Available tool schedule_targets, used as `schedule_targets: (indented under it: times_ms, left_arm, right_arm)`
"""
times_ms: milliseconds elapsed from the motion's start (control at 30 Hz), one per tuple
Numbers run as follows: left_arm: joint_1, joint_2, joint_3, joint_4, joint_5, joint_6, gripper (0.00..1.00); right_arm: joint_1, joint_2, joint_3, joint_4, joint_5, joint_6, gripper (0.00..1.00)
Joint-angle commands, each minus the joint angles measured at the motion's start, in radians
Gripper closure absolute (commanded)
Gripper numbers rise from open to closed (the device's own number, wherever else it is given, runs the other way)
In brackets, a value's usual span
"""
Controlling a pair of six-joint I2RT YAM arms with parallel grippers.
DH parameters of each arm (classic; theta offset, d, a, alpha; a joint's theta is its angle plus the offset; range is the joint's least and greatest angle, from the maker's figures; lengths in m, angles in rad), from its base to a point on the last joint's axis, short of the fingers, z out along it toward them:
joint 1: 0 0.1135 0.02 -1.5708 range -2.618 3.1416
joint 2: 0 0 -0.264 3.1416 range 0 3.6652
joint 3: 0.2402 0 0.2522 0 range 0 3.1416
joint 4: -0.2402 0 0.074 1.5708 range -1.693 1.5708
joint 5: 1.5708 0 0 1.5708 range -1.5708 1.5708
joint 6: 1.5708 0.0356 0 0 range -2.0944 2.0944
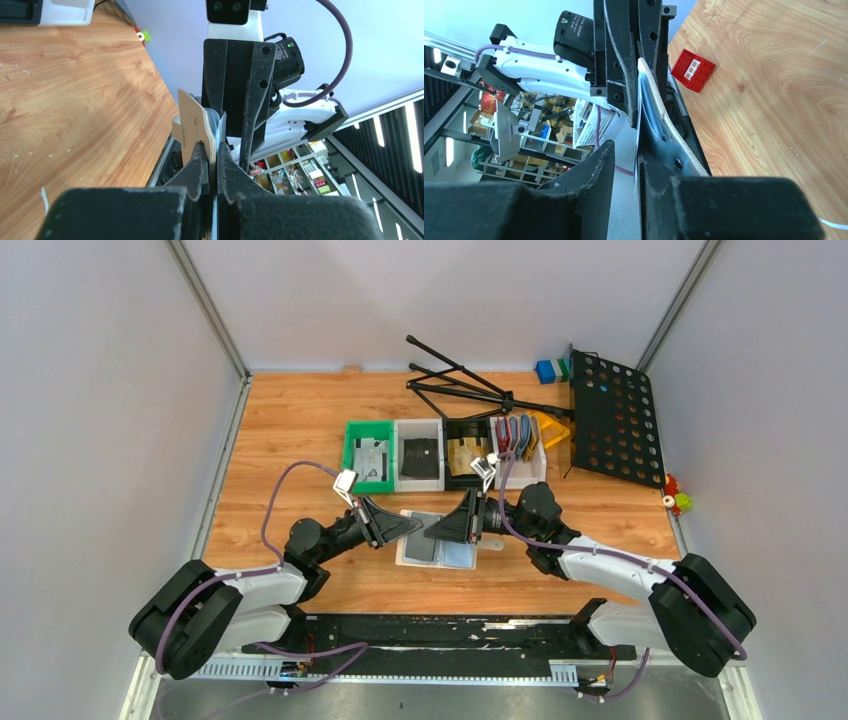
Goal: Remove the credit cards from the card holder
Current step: Remove the credit card from the card holder.
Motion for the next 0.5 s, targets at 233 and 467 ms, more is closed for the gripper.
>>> schedule_targets:
  times_ms: [233,467]
  left_arm:
    - [-0.004,-0.029,0.010,0.066,-0.103,-0.035,0.77]
    - [0.003,-0.030,0.009,0.069,-0.085,-0.034,0.68]
  right_arm:
    - [0.002,-0.053,0.003,0.003,0.011,0.013,0.90]
    - [-0.023,-0.081,-0.007,-0.052,0.009,0.002,0.92]
